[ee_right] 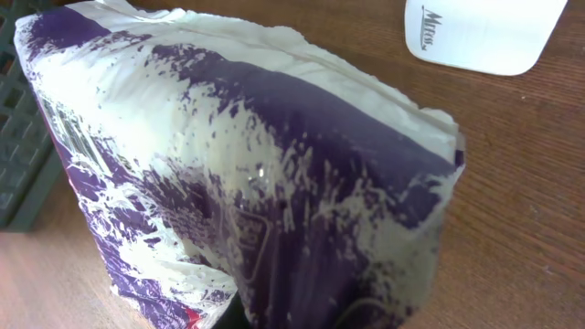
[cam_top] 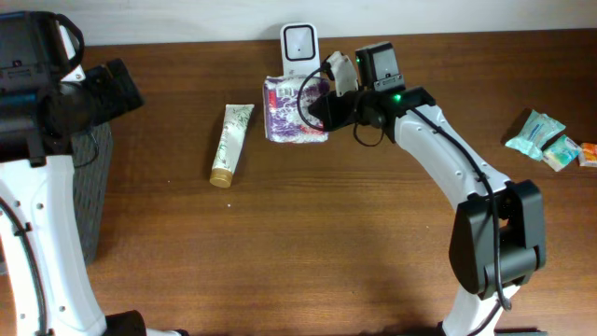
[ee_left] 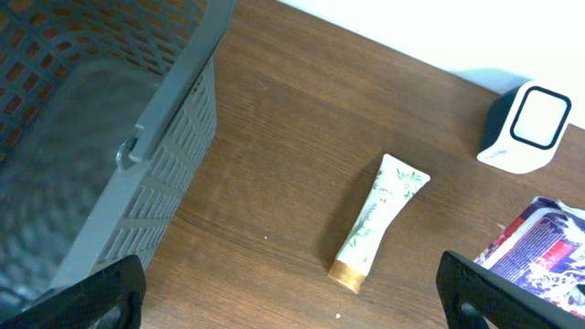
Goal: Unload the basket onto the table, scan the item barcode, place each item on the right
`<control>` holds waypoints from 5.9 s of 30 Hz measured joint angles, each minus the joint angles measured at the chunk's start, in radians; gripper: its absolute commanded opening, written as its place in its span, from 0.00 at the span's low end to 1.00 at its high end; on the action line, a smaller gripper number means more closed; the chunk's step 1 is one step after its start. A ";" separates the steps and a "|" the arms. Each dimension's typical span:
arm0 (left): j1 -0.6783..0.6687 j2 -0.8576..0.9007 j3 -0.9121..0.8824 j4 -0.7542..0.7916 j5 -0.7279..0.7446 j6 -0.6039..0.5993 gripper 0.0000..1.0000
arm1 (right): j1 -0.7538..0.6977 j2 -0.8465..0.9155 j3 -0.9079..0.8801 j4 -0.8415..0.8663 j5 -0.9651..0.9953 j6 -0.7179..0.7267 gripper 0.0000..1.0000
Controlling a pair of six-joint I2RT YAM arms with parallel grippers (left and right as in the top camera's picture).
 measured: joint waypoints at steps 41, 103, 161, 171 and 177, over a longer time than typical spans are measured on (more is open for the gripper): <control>0.000 0.000 0.000 0.001 0.000 0.000 0.99 | -0.224 0.017 0.094 -0.600 0.262 0.031 0.87; 0.000 0.000 0.000 0.000 0.000 0.000 0.99 | -0.738 0.261 0.448 -0.451 0.372 0.485 0.75; 0.000 0.000 0.000 0.000 0.000 0.000 0.99 | 0.414 0.489 0.717 -0.864 0.713 0.231 0.36; 0.000 0.000 0.000 0.000 0.000 0.000 0.99 | 0.279 0.504 0.566 -0.866 0.983 0.164 0.39; 0.000 0.000 0.000 0.000 0.000 0.000 0.99 | 0.256 0.508 0.617 -0.982 1.109 0.180 0.44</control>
